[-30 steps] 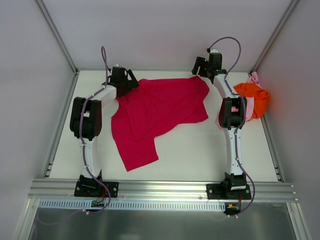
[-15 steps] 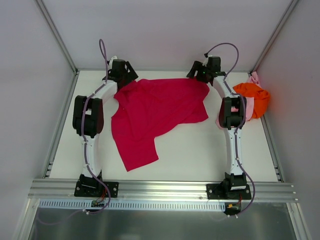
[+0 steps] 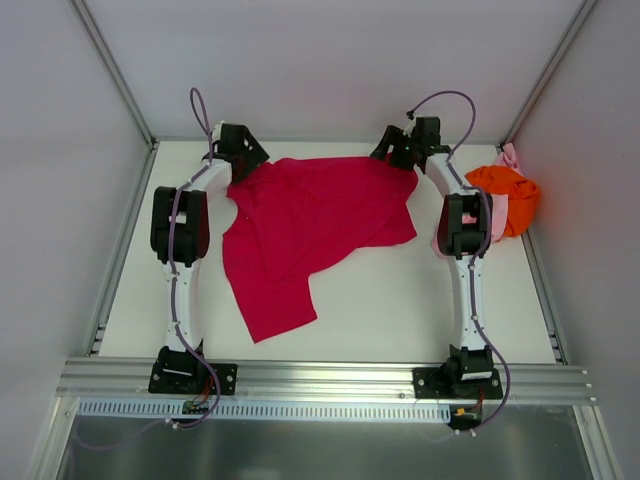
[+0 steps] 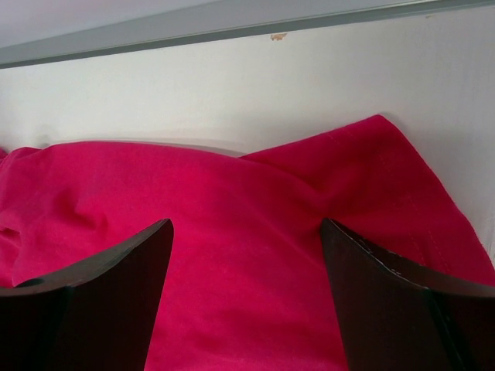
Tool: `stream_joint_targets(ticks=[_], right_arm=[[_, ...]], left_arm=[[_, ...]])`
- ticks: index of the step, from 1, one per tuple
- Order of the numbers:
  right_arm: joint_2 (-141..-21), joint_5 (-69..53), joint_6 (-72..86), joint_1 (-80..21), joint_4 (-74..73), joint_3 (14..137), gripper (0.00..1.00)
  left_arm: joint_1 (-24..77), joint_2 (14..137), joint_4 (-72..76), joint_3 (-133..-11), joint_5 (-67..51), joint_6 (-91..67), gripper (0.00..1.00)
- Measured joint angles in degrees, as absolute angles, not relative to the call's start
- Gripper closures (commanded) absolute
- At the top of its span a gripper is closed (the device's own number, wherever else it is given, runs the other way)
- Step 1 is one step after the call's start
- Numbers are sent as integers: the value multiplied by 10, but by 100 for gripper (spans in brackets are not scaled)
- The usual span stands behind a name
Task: Fold and stack the t-shirts
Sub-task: Flatten out the tshirt
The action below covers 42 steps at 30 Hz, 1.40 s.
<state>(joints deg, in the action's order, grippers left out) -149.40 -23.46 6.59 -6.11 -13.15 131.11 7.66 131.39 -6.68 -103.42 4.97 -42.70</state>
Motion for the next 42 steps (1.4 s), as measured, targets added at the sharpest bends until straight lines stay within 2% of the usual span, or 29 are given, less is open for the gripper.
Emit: stream_joint_targets(ticks=[3, 4, 5, 7, 9, 11, 14, 15, 16, 17, 18, 20, 21, 24, 28, 32, 42], right_arm=[[-1494, -235, 65, -61, -136, 1310, 19], [-1494, -235, 64, -61, -137, 1310, 19], [-1494, -235, 64, -61, -139, 1310, 20], [-1494, -235, 63, -61, -145, 1310, 24], [-1494, -237, 57, -61, -163, 1316, 40], [-1495, -237, 54, -61, -179, 1324, 61], [-1495, -236, 49, -61, -192, 1331, 64], [-1495, -237, 49, -61, -194, 1331, 67], [-1495, -236, 48, -61, -198, 1331, 76], [-1495, -236, 45, -61, -201, 1331, 75], [-1495, -234, 43, -61, -205, 1331, 74], [-1495, -229, 41, -60, -205, 1328, 52], [-1493, -219, 38, -61, -199, 1320, 46], [-1486, -197, 27, -60, -190, 1300, 42], [-1479, -137, 4, -61, -191, 1298, 30], [-1473, -92, -24, -63, -188, 1292, 24], [-1472, -50, -76, -64, -173, 1308, 23]], left_arm=[[77, 1315, -67, -1035, 50, -430, 25], [77, 1316, -67, -1035, 50, -430, 31], [77, 1317, -67, -1036, 50, -432, 51], [77, 1319, -67, -1037, 50, -436, 76], [77, 1321, -67, -1038, 48, -440, 100], [77, 1321, -67, -1039, 46, -440, 100], [77, 1321, -66, -1040, 43, -439, 100], [77, 1321, -65, -1040, 43, -439, 100], [78, 1321, -64, -1040, 41, -439, 100], [79, 1321, -60, -1038, 38, -437, 100], [79, 1321, -54, -1035, 36, -435, 100], [80, 1321, -44, -1028, 35, -432, 100], [81, 1321, -38, -1021, 35, -429, 100], [83, 1321, -34, -1008, 34, -423, 100], [87, 1321, -30, -1003, 34, -418, 100], [87, 1321, -20, -1003, 34, -411, 100], [88, 1321, -16, -994, 34, -401, 100]])
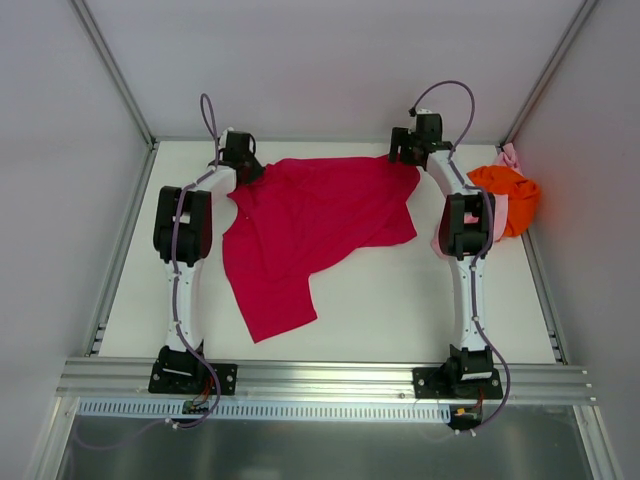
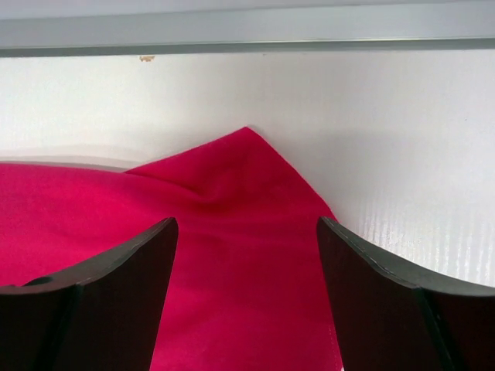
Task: Fold and stack the t-shirts
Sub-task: Flatten out the tshirt
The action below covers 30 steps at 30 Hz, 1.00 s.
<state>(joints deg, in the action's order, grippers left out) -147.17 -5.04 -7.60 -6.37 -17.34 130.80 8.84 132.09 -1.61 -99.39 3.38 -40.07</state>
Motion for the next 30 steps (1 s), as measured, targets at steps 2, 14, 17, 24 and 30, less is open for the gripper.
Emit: stream_joint_targets(ticks=[2, 14, 17, 24, 30], right_arm=[[-1472, -47, -80, -64, -169, 1309, 22], [-1474, -45, -93, -66, -180, 1364, 18], [-1478, -45, -92, -67, -183, 1364, 18], [-1480, -76, -68, -67, -199, 1366, 17], [-1480, -114, -33, -67, -198, 1366, 17]], left_arm=[[90, 1320, -15, -994, 34, -399, 100], [90, 1311, 4, -973, 25, -396, 100], [90, 1303, 13, -961, 19, -396, 100], [90, 1289, 28, -948, 5, -396, 100], [91, 1286, 42, -933, -1, -396, 100]])
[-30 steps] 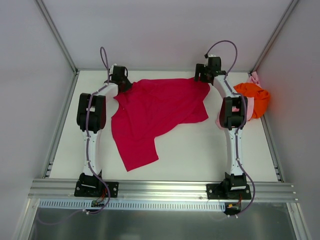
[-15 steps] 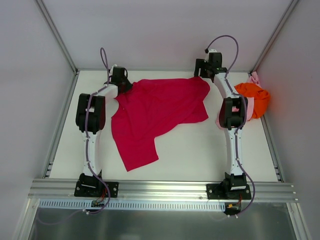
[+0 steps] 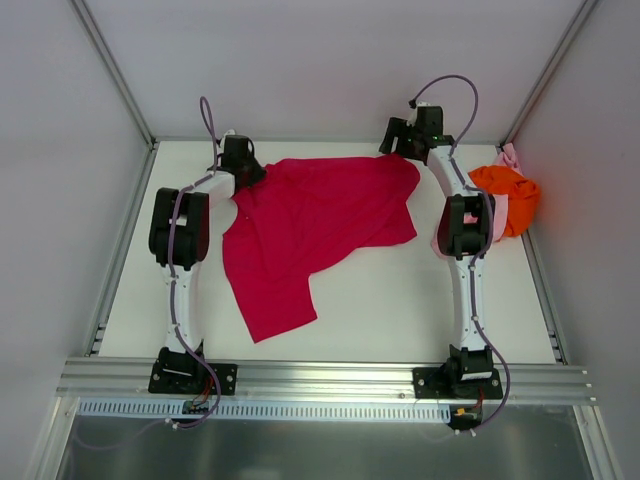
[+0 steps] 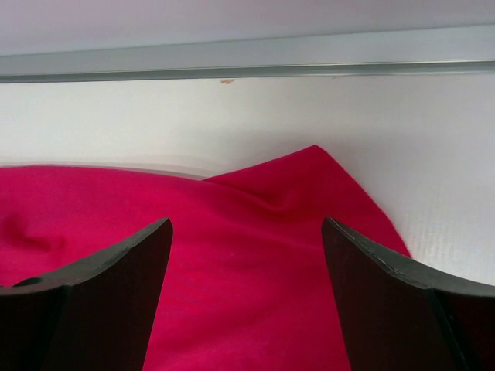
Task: Fold and stack the t-shirts
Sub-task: Flatten out the tshirt
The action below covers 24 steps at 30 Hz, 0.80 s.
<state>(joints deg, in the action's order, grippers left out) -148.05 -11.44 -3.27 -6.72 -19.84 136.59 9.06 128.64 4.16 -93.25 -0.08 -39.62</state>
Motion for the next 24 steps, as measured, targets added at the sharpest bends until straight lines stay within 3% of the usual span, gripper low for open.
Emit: stream_joint_targets(ticks=[9, 22, 23, 24], right_arm=[[-1486, -141, 58, -53, -191, 1340, 18], [-1490, -98, 67, -48, -268, 1357, 17], [-1491, -98, 67, -48, -273, 1362, 17], [-1493, -98, 66, -48, -276, 1369, 27]], left_arm=[[91, 1276, 50, -914, -12, -397, 100], [91, 1274, 59, -907, -25, -403, 100], [91, 1274, 61, -906, -25, -403, 100], [91, 1274, 63, -905, -26, -404, 100]])
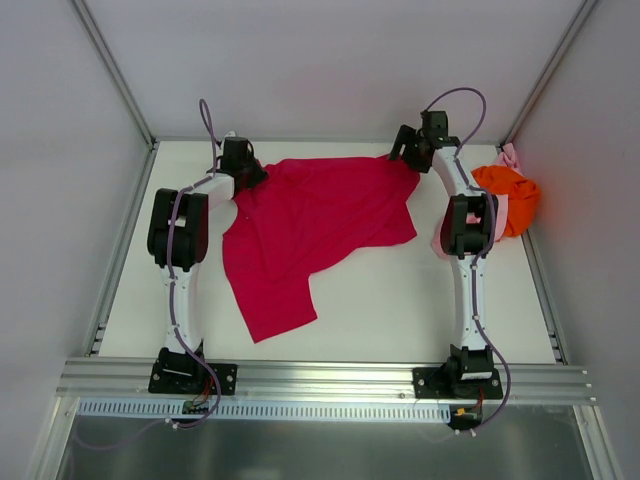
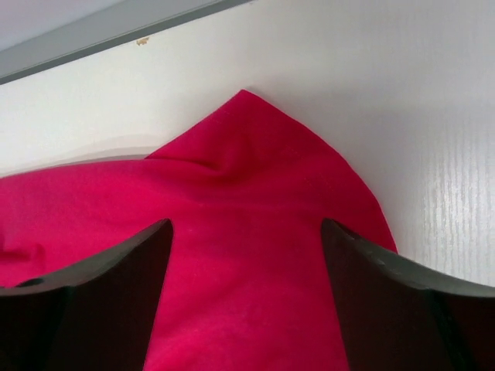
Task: Fold and stack the t-shirts
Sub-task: Flatten out the tshirt
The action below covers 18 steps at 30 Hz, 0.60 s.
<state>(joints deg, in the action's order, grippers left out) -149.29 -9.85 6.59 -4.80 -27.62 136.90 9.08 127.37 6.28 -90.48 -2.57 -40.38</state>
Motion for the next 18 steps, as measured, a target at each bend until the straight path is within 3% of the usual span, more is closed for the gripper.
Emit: stream_joint_targets(ticks=[3, 4, 5, 9, 13, 16, 17, 18], right_arm=[[-1496, -99, 59, -48, -277, 1377, 60], [-1497, -99, 57, -48, -278, 1377, 60], [-1497, -99, 58, -48, -279, 1377, 58], [-1500, -99, 59, -48, -285, 1377, 34], [-1502, -103, 59, -48, -286, 1377, 24], [-1505, -107, 58, -48, -286, 1377, 39], [-1506, -108, 57, -48, -287, 1377, 47], [-1506, -109, 55, -48, -287, 1377, 64]], left_arm=[[91, 1274, 66, -901, -26, -405, 100], [91, 1274, 67, -901, -26, -405, 100], [91, 1274, 68, -900, -26, -406, 100], [91, 1273, 71, -900, -26, -405, 100], [91, 1271, 75, -891, -26, -405, 100], [91, 1270, 76, -891, -27, -405, 100], [91, 1268, 77, -889, -27, -405, 100], [91, 1266, 79, -886, -27, -405, 100]])
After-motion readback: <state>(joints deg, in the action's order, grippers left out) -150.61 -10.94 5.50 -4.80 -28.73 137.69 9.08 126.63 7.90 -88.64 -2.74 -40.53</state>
